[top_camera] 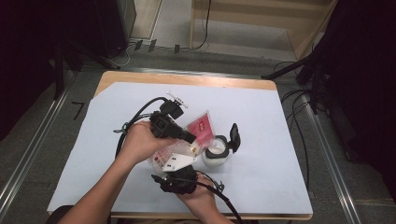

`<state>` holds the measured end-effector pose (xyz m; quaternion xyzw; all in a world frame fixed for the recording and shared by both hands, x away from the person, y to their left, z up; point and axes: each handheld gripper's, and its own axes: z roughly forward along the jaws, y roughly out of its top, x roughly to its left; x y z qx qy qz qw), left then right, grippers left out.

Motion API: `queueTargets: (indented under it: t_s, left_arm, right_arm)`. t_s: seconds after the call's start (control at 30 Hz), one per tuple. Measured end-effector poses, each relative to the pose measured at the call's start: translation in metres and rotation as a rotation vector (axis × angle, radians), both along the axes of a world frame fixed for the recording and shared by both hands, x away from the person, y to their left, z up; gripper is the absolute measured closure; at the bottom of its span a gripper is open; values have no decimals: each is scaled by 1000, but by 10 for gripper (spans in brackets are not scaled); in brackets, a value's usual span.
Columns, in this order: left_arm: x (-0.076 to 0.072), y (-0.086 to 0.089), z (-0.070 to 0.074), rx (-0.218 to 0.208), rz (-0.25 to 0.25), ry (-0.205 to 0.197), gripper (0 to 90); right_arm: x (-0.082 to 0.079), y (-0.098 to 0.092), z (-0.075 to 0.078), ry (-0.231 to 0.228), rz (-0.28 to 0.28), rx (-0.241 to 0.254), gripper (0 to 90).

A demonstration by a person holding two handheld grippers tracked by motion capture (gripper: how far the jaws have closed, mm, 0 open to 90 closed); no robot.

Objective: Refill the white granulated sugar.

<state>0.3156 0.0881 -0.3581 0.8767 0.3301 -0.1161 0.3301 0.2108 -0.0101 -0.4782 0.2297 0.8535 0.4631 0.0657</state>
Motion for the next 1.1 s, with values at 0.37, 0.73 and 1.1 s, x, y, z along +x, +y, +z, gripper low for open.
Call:
queueTargets:
  t_s: [0.37,0.73,1.1]
  left_arm:
    - [1,18,5,-64,24,13,885]
    - [2,35,11,-98,63,-2,888]
    - [0,53,18,-133,93,-16,889]
  right_arm:
    - [4,-4,-1,5,-22,8,584]
    - [19,-17,-5,66,-78,52,568]
    - [25,-25,0,57,-106,52,566]
